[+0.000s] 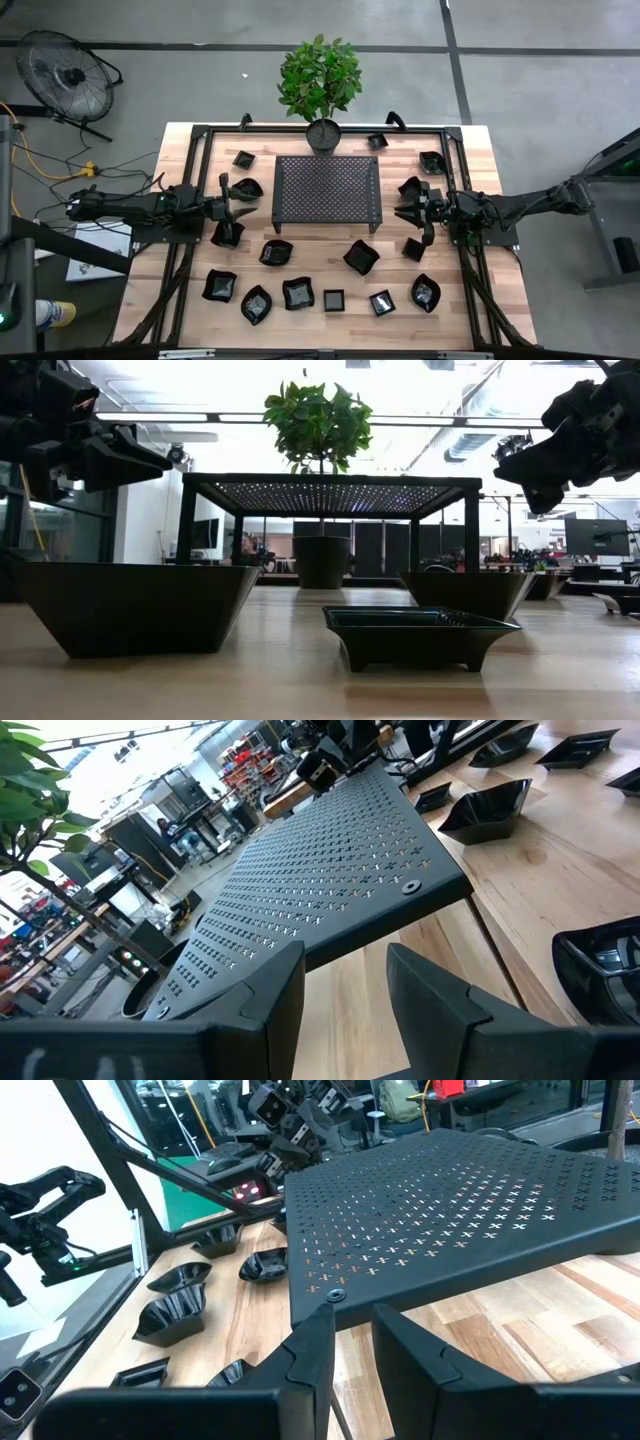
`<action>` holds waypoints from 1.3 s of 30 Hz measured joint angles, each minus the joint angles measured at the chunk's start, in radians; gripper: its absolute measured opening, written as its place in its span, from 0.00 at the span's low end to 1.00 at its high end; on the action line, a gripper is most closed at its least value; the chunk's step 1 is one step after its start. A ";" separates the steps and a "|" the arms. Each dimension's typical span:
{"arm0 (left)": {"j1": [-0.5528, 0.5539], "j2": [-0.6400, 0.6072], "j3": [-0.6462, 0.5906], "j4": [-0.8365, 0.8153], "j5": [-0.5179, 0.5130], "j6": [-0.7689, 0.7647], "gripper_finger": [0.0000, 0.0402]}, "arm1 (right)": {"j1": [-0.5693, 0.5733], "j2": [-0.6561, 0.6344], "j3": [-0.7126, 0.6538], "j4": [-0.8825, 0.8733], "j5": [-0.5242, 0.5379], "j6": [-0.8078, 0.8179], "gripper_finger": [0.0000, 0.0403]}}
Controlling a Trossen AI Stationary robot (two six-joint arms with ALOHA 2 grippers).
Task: Pick & Place Mini shaped plates
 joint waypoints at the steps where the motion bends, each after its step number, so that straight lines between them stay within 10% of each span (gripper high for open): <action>1: 0.000 0.000 0.000 0.000 0.000 0.000 0.35 | 0.000 0.000 0.000 0.000 0.000 0.000 0.17; 17: 0.000 0.000 0.000 0.000 -0.001 0.000 0.35 | 0.000 0.000 0.000 0.005 0.123 -0.188 0.17; 26: 0.000 0.000 0.000 0.000 -0.001 0.000 0.35 | -0.023 0.000 0.075 0.016 0.241 0.057 0.17; 39: 0.000 0.000 0.000 0.000 -0.003 0.000 0.35 | -0.317 0.127 0.687 -0.789 0.429 0.079 0.17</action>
